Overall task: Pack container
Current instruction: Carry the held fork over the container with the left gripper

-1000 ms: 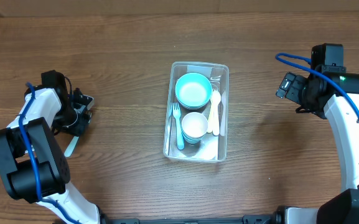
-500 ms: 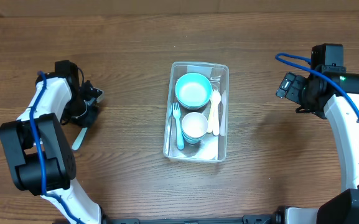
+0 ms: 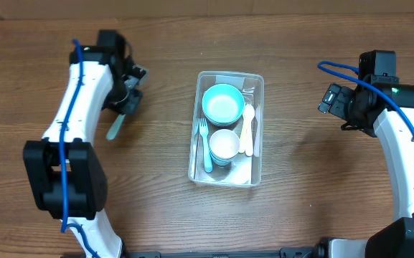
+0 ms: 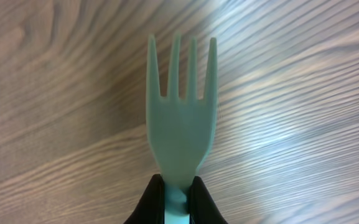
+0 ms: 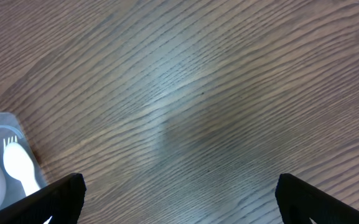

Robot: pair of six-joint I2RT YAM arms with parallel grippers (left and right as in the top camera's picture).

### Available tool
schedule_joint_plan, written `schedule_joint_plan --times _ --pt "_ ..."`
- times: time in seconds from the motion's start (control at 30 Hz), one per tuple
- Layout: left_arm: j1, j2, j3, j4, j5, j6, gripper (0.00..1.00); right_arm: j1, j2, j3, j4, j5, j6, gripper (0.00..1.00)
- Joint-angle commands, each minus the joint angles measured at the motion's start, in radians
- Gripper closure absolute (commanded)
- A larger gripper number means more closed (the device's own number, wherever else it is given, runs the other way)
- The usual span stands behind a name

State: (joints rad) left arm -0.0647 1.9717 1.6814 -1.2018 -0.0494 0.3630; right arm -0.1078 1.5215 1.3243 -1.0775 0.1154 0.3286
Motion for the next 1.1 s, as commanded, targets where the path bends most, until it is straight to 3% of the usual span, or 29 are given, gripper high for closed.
schedule_joint_plan --times 0.0,0.17,0.53,0.8,1.07 --pt "-0.101 0.009 0.106 -0.036 0.017 -0.138 0.96 0.000 -0.024 0.022 0.002 0.007 -0.003 0.00" --pt "-0.230 0.009 0.206 -0.108 0.033 -0.260 0.94 0.000 -0.024 0.022 0.002 0.007 -0.003 0.00" --pt "-0.376 0.009 0.272 -0.171 0.269 -0.641 0.96 0.000 -0.024 0.022 0.002 0.007 -0.003 0.00" --pt "-0.477 0.009 0.271 -0.192 0.266 -0.750 0.95 0.000 -0.024 0.022 0.002 0.007 -0.003 0.00" --pt "-0.570 0.009 0.265 -0.227 0.089 -0.866 0.95 0.000 -0.024 0.022 0.002 0.007 -0.003 0.00"
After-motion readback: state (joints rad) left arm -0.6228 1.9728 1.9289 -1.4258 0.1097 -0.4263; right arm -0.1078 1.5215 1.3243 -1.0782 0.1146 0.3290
